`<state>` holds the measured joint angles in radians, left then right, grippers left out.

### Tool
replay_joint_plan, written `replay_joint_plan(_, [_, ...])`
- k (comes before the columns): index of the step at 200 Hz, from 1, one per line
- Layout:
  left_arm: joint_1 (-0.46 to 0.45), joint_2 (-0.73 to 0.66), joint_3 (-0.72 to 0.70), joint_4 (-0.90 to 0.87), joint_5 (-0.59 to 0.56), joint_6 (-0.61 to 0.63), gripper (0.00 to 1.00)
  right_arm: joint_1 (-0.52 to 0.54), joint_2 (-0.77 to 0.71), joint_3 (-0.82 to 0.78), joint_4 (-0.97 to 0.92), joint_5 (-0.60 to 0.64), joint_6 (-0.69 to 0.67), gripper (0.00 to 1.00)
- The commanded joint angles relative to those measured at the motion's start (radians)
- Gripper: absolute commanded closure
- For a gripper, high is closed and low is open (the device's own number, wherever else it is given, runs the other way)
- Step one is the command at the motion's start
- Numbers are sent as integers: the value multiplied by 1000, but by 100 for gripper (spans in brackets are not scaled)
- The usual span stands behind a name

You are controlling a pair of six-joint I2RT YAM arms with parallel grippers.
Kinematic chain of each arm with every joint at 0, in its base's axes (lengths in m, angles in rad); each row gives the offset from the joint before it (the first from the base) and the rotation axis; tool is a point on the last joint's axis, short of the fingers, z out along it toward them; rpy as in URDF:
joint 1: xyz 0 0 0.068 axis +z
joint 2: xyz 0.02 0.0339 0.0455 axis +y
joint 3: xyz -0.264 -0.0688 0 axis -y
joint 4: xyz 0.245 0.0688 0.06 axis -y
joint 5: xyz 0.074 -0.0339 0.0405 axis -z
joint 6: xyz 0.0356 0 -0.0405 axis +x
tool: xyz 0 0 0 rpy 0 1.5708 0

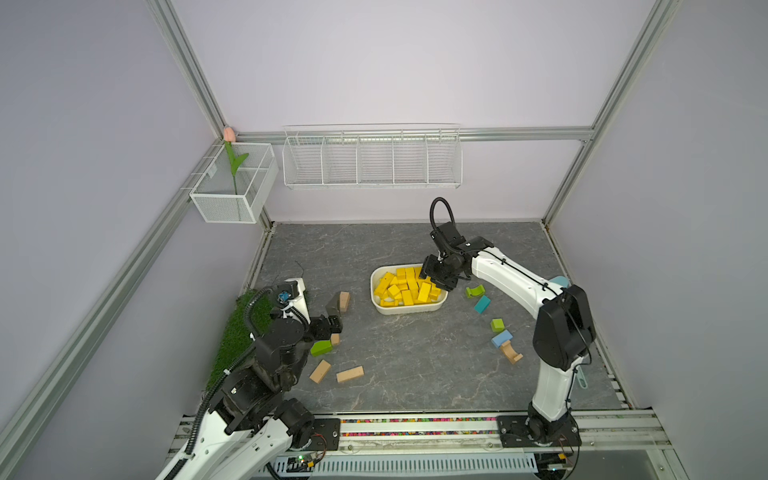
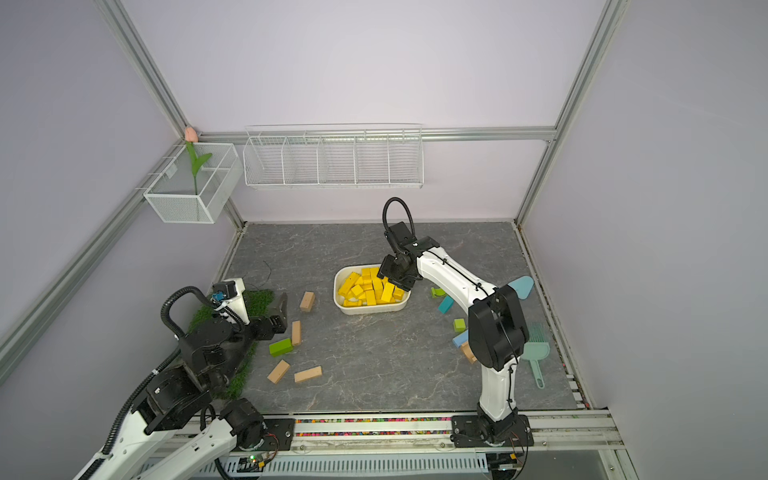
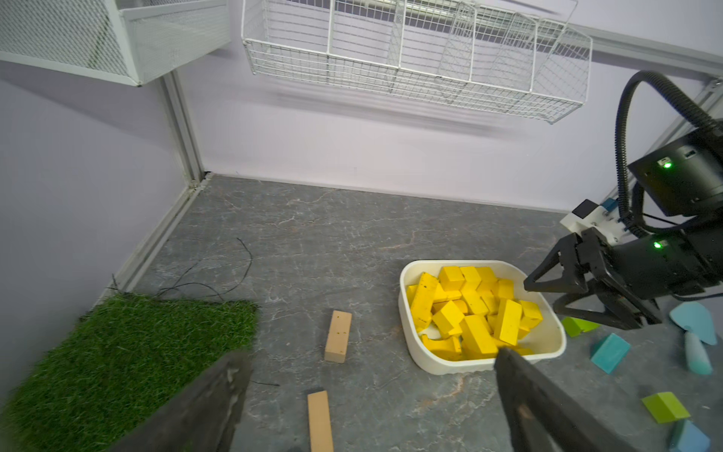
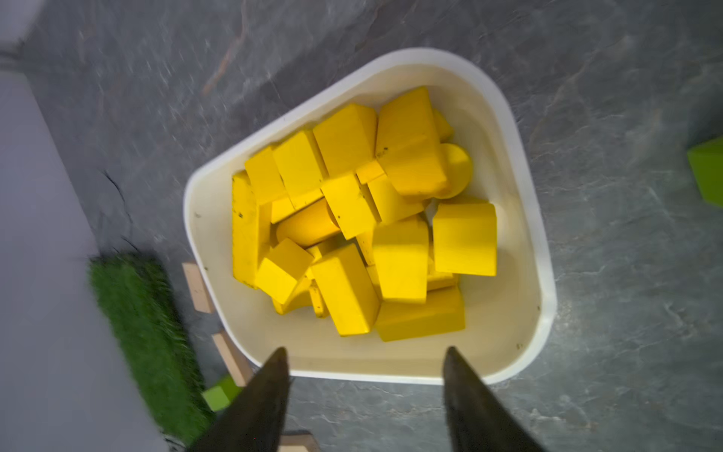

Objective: Pick out the yellow building blocks
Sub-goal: Place the building block in the storage box, then reset both arms

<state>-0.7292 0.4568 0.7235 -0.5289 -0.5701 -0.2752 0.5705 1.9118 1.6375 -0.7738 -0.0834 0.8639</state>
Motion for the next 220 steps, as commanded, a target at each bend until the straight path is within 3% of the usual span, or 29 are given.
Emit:
replay_joint_plan(1, [1, -86, -49, 82, -152, 77, 0, -37, -103, 4, -24, 46, -175, 13])
replay_joint_plan(24, [1, -168, -113, 113, -200, 193, 0, -109, -297, -126, -8, 268, -333, 11])
replay_joint_plan(44, [2, -225, -265, 325, -206, 378, 0, -154, -534, -346, 142, 507, -468, 9])
replay_joint_plan(54, [2, -230, -345, 462, -223, 436, 0, -162, -666, -503, 318, 559, -594, 7])
replay_joint_plan(57, [2, -227, -367, 497, -229, 448, 0, -164, -707, -553, 385, 564, -640, 1])
replay_joint_plan(61, [2, -219, -393, 557, -235, 461, 0, -165, -755, -627, 480, 572, -702, 11])
replay_joint_plan(77, [7, -133, -506, 798, -277, 501, 0, -164, -916, -945, 881, 584, -953, 12])
replay_joint_plan(87, [20, -39, -591, 973, -298, 523, 0, -169, -957, -1094, 1091, 631, -1034, 12])
replay_joint_plan(103, [69, 168, -658, 1226, -355, 468, 0, -212, -931, -1236, 1330, 742, -1016, 11])
replay_joint_plan(122, [167, 424, -705, 1469, -287, 465, 0, -285, -820, -1285, 1442, 723, -1026, 11])
replay_joint_plan(147, [324, 741, -705, 1724, -196, 444, 1, -347, -598, -1359, 1837, 720, -1061, 11])
replay_joint_plan(152, [336, 800, -705, 1805, -194, 449, 1, -329, -573, -1347, 1857, 746, -1091, 11])
replay_joint_plan(161, [356, 904, -707, 1934, -184, 465, 1, -327, -554, -1326, 1837, 679, -1112, 11])
replay_joint_plan(182, [382, 963, -651, 1929, -151, 486, 1, -332, -560, -1253, 1650, 619, -1058, 11])
replay_joint_plan(196, [392, 983, -644, 1935, -147, 430, 1, -340, -594, -1229, 1499, 558, -1026, 11])
replay_joint_plan(204, [427, 1009, -642, 1932, -128, 360, 1, -345, -587, -1256, 1529, 542, -1022, 11])
replay_joint_plan(220, [475, 1064, -624, 1942, -59, 332, 1, -359, -526, -1351, 1758, 514, -1031, 11])
